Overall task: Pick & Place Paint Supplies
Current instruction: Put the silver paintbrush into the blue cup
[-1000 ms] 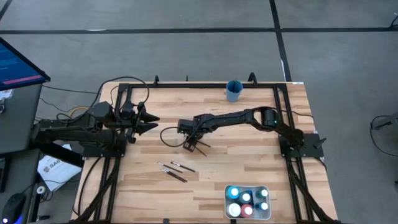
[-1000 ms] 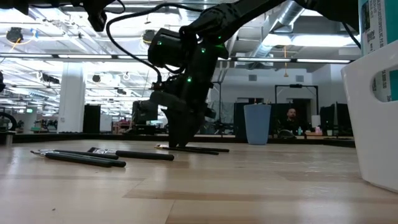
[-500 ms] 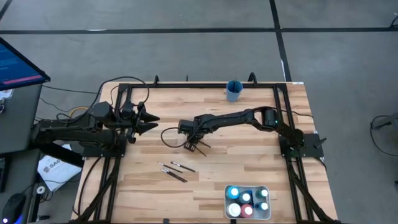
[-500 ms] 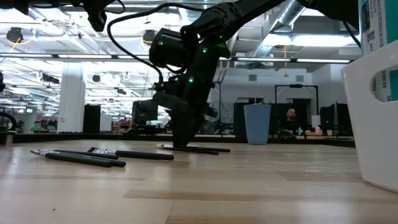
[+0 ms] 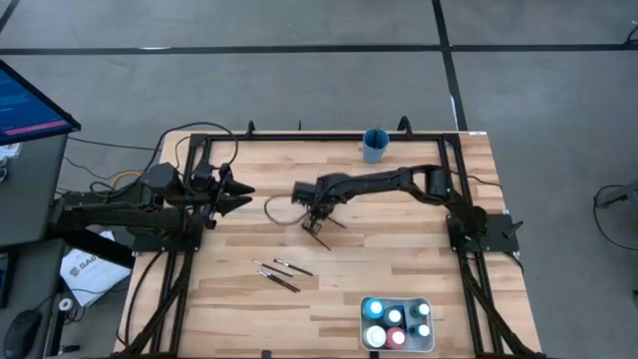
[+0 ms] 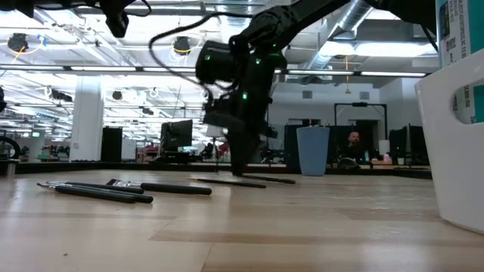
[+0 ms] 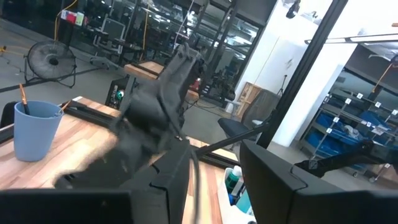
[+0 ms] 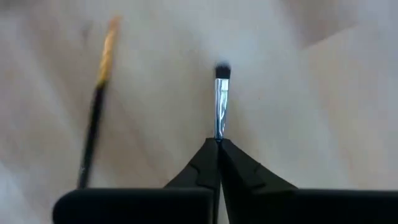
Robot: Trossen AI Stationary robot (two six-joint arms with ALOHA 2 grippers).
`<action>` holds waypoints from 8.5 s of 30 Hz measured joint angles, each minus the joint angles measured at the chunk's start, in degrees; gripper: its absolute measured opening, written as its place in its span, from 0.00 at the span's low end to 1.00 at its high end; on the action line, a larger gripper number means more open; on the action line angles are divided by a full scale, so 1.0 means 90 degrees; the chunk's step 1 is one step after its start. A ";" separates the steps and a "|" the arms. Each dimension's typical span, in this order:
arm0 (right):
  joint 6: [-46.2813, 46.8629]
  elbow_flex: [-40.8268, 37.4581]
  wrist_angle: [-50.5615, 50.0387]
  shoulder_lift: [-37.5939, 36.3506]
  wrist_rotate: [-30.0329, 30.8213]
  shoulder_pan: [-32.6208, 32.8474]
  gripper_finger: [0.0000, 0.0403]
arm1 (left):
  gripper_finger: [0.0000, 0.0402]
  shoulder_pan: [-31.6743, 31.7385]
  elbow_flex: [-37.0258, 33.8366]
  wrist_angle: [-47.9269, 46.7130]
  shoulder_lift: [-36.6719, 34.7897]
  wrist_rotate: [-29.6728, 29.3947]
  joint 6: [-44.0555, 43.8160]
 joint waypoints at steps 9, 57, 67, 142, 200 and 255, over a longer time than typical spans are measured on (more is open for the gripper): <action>-0.0074 0.0030 0.0889 -0.1054 0.0104 -0.0490 0.00 | 0.29 0.0000 0.0000 0.0030 -0.0033 0.0000 -0.0019; -0.0420 -0.1207 -0.0184 -0.3519 0.0318 -0.0309 0.19 | 0.53 0.0368 -0.0002 -0.0377 0.5597 -0.0871 0.3239; -0.0460 -0.1207 -0.0618 -0.3519 0.0308 -0.0176 0.19 | 0.52 0.1239 0.0000 -0.0354 0.5998 -0.0556 0.3536; -0.0603 -0.1202 -0.0635 -0.3516 0.0301 -0.0064 0.19 | 0.29 0.2251 0.0311 -0.0392 0.6613 0.0821 0.4747; -0.2923 -0.1185 -0.0225 -0.3441 -0.0090 0.0222 0.51 | 0.00 0.0419 0.2288 -0.0596 0.6468 -0.0055 0.2950; -0.3541 -0.1192 -0.0425 -0.2935 -0.1228 -0.0390 0.02 | 0.15 0.0514 0.2296 -0.0376 0.6060 -0.0196 0.2865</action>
